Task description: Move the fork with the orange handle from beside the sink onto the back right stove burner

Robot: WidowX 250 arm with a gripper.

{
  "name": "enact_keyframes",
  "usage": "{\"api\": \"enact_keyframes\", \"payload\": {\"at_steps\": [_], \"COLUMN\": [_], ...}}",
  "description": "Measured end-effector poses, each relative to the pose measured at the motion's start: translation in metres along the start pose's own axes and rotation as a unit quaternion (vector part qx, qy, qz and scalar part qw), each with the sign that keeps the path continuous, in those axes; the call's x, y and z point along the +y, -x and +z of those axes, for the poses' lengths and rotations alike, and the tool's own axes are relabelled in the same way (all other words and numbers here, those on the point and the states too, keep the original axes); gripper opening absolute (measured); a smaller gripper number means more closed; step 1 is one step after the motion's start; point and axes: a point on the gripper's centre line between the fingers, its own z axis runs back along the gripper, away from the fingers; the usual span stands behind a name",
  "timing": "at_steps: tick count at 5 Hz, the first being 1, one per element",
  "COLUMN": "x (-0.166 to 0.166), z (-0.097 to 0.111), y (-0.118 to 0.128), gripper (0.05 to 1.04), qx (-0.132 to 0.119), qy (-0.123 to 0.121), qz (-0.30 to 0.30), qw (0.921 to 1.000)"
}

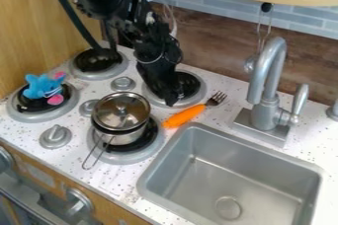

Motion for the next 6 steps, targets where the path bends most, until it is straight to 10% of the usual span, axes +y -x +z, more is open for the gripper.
{"api": "enact_keyframes", "payload": {"at_steps": [2,6], "x": [-0.013,-0.047], "z": [-0.023,-0.044], "y": [0.008,-0.029], "gripper": [1.001,1.001], "qx": [0.036,0.028], "qy": [0.018,0.086], "qz": [-0.020,-0.090], "qw": [0.9990,0.9918]}}
